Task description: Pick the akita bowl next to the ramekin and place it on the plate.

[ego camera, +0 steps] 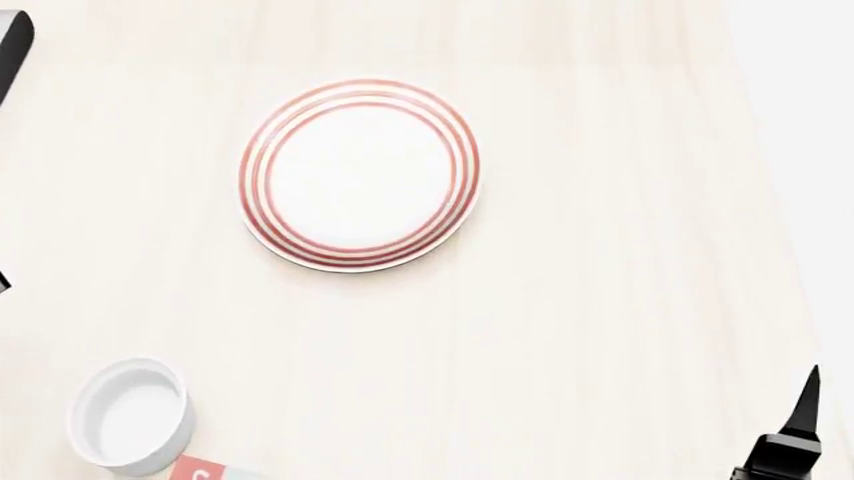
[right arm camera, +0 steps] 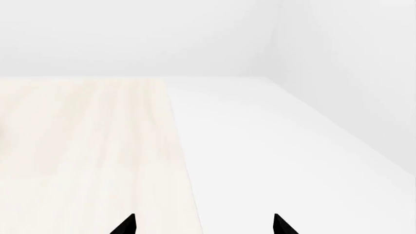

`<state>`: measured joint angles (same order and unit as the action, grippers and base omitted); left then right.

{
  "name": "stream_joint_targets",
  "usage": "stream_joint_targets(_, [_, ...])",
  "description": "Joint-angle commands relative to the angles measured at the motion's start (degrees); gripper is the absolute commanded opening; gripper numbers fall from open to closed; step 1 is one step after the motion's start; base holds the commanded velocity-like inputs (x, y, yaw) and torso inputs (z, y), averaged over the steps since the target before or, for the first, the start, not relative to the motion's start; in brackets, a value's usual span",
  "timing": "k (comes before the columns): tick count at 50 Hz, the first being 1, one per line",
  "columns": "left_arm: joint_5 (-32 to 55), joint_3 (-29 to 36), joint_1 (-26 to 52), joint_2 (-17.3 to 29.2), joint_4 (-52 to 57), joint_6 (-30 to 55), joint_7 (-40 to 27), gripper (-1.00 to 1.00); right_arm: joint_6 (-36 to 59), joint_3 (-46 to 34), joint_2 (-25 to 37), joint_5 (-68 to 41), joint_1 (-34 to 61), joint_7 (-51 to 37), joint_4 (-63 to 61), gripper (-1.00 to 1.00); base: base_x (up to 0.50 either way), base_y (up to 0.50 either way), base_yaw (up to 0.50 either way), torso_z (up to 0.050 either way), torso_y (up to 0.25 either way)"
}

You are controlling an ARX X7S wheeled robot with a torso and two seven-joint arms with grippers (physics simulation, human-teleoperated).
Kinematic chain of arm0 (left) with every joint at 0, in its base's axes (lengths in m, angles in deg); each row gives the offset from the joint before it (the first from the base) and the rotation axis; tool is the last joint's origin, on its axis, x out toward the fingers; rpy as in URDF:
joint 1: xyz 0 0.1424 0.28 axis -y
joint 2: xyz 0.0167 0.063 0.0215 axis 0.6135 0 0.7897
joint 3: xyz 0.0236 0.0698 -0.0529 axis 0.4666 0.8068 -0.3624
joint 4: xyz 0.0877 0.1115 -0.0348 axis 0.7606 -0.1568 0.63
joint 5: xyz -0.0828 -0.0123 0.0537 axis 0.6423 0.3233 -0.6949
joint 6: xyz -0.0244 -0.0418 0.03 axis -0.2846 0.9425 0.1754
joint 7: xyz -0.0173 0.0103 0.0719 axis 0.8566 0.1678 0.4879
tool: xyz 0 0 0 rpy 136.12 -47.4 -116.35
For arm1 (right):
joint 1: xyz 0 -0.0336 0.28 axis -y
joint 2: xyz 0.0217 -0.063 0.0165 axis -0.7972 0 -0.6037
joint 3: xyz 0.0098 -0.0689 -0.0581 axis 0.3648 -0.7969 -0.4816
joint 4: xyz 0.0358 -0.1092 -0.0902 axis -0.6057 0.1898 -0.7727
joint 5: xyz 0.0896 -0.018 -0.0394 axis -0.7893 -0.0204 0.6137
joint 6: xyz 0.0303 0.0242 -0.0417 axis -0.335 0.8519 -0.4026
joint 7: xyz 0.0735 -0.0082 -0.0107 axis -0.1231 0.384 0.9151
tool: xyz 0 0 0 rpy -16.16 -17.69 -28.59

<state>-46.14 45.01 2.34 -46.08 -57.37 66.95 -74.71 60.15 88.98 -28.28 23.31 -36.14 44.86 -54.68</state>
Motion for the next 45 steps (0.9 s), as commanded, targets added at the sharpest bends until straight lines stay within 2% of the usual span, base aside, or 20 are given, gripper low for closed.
stream_joint_targets(1, [0.7,0.4,-0.7,0.4,-0.4,-0.7,-0.1,-1.0,-0.2,0.0,0.1,0.0,0.0,-0.1,0.3,1.0,0.0,0.0,0.0,0.0,0.0])
stream_joint_targets(6, [0.7,1.8,1.0,1.3,-0.3,0.3,-0.6,-1.0,-0.3,0.0,0.1,0.0,0.0,-0.1,0.4,1.0,0.0,0.0,0.0,0.0,0.0])
stream_joint_targets(13, [0.0,10.4,3.7,5.0,0.5,0.0,1.3,-1.0,0.0,0.0,0.2,-0.2,-0.1,-0.4,-0.1,1.0,0.0,0.0,0.0,0.0,0.0])
stream_joint_targets(24, [0.0,19.3,7.5,9.5,0.2,-0.9,4.7,-1.0,-0.4,0.0,0.1,0.0,-0.1,-0.6,0.0,1.0,0.0,0.0,0.0,0.0,0.0])
stream_joint_targets(28, [0.6,24.2,10.4,11.5,-0.3,-2.1,8.3,-1.0,-0.4,-0.1,0.1,0.0,0.0,-0.7,0.1,1.0,0.0,0.0,0.0,0.0,0.0])
stream_joint_targets(33, [1.2,38.8,18.2,16.4,-0.5,-4.0,17.9,-1.0,-0.2,0.0,0.2,-0.1,0.0,-0.8,-0.1,1.0,0.0,0.0,0.0,0.0,0.0])
stream_joint_targets(34, [1.4,38.7,18.9,16.3,-0.9,-4.2,18.3,-1.0,-0.3,-0.1,0.2,-0.1,0.0,-0.8,0.0,1.0,0.0,0.0,0.0,0.0,0.0])
stream_joint_targets(39, [1.1,48.4,25.1,19.0,-1.0,-6.2,25.4,-1.0,-0.1,-0.1,0.3,-0.3,-0.1,-0.9,-0.4,1.0,0.0,0.0,0.0,0.0,0.0])
stream_joint_targets(45, [0.5,54.9,29.8,20.4,-1.7,-8.9,31.0,-1.0,-0.3,-0.2,0.3,-0.3,-0.1,-0.8,-0.1,1.0,0.0,0.0,0.0,0.0,0.0])
